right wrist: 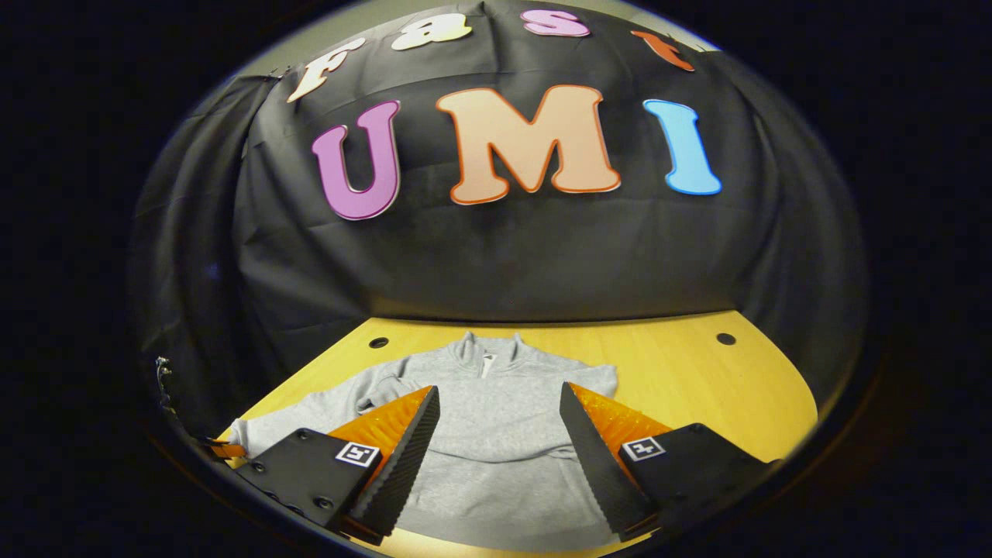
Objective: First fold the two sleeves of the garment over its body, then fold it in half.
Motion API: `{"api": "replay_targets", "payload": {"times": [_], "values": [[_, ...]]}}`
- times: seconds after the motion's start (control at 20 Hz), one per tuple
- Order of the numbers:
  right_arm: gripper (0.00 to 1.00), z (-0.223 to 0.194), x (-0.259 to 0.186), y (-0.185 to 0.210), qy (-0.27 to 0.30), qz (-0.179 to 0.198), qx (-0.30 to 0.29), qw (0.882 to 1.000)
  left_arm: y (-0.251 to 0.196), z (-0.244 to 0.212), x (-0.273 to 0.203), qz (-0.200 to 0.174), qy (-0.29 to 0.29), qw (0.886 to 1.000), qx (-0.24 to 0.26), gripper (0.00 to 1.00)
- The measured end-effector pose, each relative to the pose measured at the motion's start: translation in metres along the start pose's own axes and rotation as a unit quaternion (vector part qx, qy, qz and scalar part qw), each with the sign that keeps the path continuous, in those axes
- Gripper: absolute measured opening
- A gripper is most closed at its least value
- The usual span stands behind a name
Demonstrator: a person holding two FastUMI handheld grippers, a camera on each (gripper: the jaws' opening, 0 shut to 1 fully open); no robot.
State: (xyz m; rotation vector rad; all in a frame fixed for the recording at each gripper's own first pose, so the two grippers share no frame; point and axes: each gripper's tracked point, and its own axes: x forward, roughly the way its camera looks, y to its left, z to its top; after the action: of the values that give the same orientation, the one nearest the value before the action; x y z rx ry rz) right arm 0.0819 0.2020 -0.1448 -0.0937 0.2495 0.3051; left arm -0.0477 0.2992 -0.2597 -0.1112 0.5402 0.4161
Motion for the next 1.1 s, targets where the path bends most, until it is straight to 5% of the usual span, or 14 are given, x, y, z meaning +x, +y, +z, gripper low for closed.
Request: {"api": "replay_targets", "payload": {"times": [0.2, 0.45, 0.8, 1.1], "values": [[0.97, 0.0, -0.028, -0.037, -0.006, -0.039, 0.01, 0.999, -0.034, 0.018, -0.001, -0.049, 0.016, 0.998, -0.027, 0.02], [0.97, 0.004, -0.06, -0.084, -0.017, -0.081, 0.024, 0.996, -0.116, 0.085, -0.018, -0.132, -0.039, 0.99, 0.018, 0.02], [0.97, 0.018, -0.095, -0.157, -0.037, -0.125, 0.042, 0.991, -0.281, 0.14, -0.061, -0.249, -0.091, 0.961, 0.081, 0.02], [0.93, 0.01, -0.117, -0.209, -0.036, -0.145, 0.071, 0.986, -0.406, 0.142, -0.103, -0.335, -0.11, 0.928, 0.119, 0.02]]}}
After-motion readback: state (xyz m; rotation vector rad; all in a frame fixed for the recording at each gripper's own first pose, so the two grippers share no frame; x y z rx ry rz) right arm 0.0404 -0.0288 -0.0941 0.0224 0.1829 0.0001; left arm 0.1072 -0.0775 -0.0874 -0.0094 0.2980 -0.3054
